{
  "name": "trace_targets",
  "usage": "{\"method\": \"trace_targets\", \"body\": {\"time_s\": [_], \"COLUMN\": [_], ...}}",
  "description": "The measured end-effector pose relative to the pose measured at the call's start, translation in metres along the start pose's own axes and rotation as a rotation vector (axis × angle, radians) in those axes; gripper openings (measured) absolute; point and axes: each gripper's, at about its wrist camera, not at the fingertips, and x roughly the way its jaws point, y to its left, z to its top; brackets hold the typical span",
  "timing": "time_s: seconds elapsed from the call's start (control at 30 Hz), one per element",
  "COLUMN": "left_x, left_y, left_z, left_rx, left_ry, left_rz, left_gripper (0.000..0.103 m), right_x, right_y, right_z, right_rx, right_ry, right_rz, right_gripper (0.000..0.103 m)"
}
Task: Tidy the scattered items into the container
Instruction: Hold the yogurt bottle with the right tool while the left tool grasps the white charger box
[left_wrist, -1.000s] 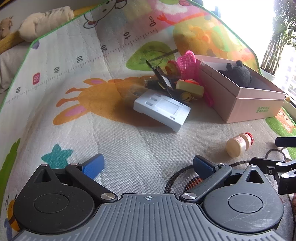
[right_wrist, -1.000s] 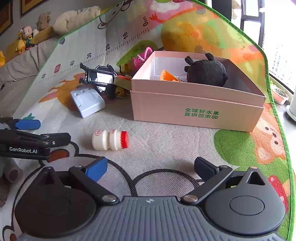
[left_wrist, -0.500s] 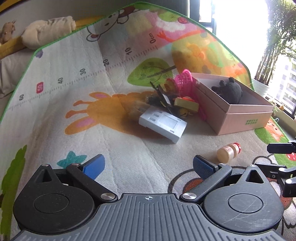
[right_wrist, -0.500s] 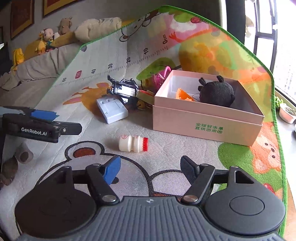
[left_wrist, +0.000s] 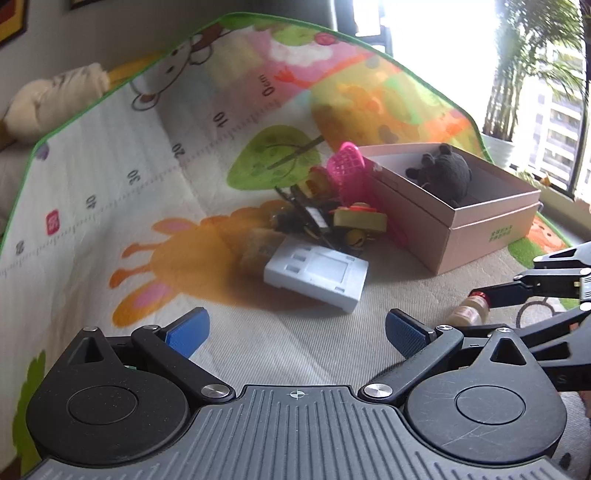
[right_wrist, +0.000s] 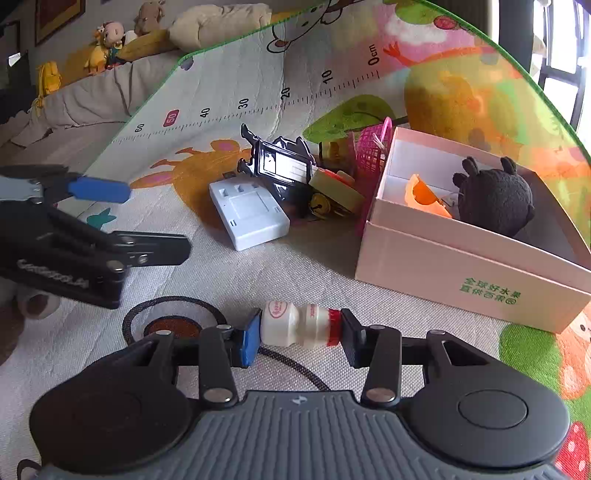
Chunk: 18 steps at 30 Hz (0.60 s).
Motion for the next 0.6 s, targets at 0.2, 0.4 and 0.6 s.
{"method": "trace_targets", "body": {"time_s": [0.2,0.4,0.6], "left_x": [0.049,0.064,0.063], "left_y": [-0.015,-0.025,-0.038], "left_z": [0.021,0.024,0.020], "left_rx": [0.106,0.142,0.179], "left_ry": [0.016,0.024,0.018], "left_rz": [0.009,-0.011,0.047], "left_gripper": [0.103,0.103,0.090], "right_x": [-0.032,-0.042,-0.043], "right_y": [-0.022,-0.040,-0.054], "right_z": [-0.026,-0.044,-0.049], "right_rx": [0.052,0.094,0.142], "right_ry": [-0.031,-0.052,-0.076], "right_rz": [-0.062,-0.103,-0.084], "right_gripper": [0.044,0.044,0.044]}}
